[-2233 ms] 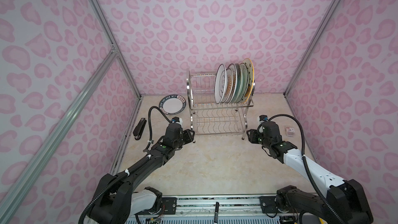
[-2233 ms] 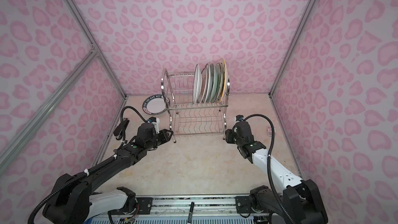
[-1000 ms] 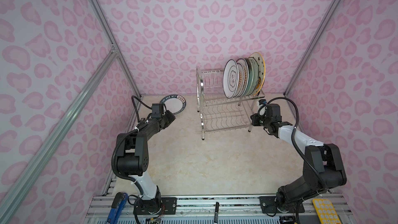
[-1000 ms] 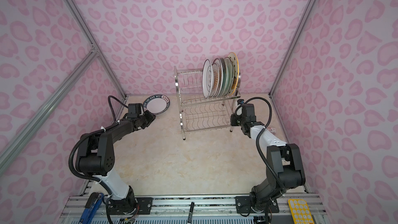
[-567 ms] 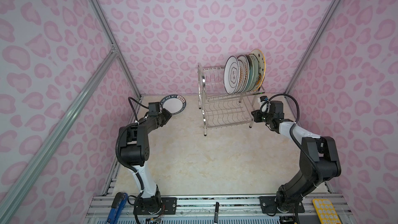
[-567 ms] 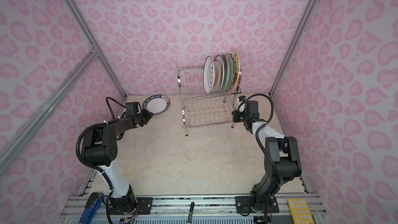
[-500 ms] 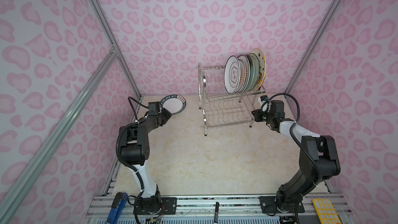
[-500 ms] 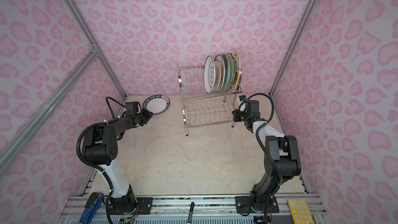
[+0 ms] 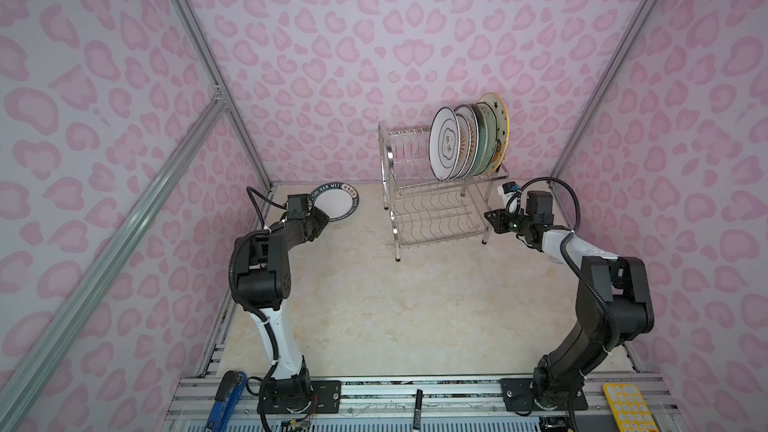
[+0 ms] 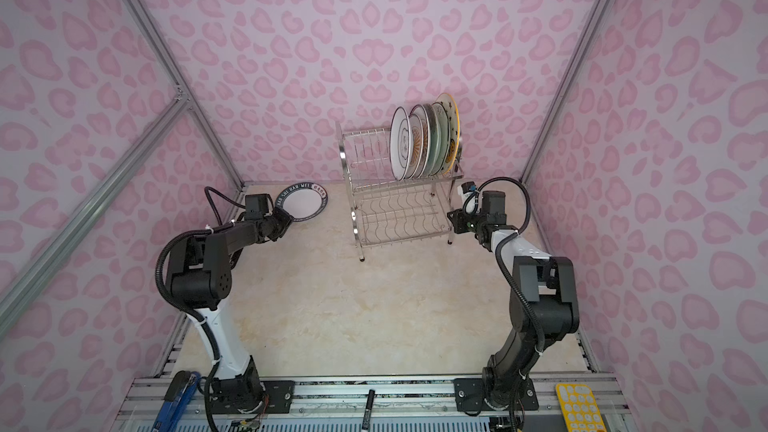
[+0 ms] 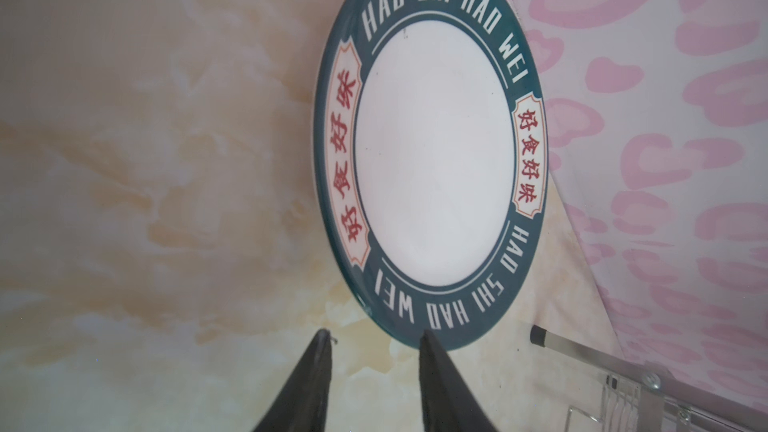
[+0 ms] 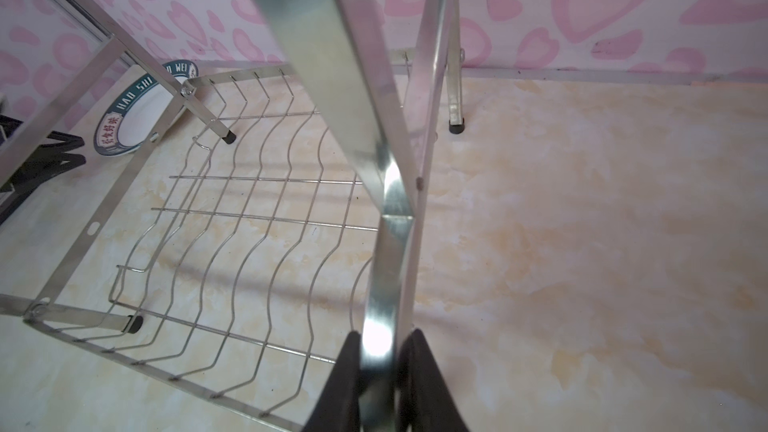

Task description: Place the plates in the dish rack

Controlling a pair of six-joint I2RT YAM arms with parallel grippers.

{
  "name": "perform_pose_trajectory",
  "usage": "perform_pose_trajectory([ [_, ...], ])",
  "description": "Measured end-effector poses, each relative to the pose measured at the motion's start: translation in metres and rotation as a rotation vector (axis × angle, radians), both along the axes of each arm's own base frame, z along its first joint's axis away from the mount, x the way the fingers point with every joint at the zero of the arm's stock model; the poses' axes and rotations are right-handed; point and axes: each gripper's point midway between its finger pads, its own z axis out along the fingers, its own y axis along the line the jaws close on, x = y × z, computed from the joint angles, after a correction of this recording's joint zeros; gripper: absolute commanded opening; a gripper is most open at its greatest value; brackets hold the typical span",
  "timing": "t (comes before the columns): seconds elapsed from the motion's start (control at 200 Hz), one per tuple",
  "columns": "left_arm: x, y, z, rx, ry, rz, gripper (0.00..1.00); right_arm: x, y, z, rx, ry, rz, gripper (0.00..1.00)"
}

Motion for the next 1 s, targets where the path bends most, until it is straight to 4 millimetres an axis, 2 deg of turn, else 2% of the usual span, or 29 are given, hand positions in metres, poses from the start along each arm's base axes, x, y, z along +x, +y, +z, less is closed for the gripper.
perform_pose_trajectory([
  [0.21,0.007,0.003,-0.006,0.011,0.012,0.012,0.37,-0.006,0.001,0.01,0.006,-0.028,0.003,0.35],
  [0.48,0.016,0.007,-0.017,0.002,0.046,0.035,0.37,-0.032,-0.003,0.03,0.021,-0.078,-0.009,0.42],
  [0.505,0.016,0.008,-0.018,0.001,0.049,0.035,0.33,-0.035,-0.005,0.032,0.022,-0.081,-0.015,0.42],
  [0.785,0.024,0.012,-0.028,-0.017,0.068,0.057,0.3,-0.069,-0.022,0.06,0.089,-0.149,-0.108,0.42],
  [1.0,0.029,0.013,-0.03,-0.025,0.064,0.059,0.17,-0.089,-0.027,0.092,0.127,-0.227,-0.165,0.42],
])
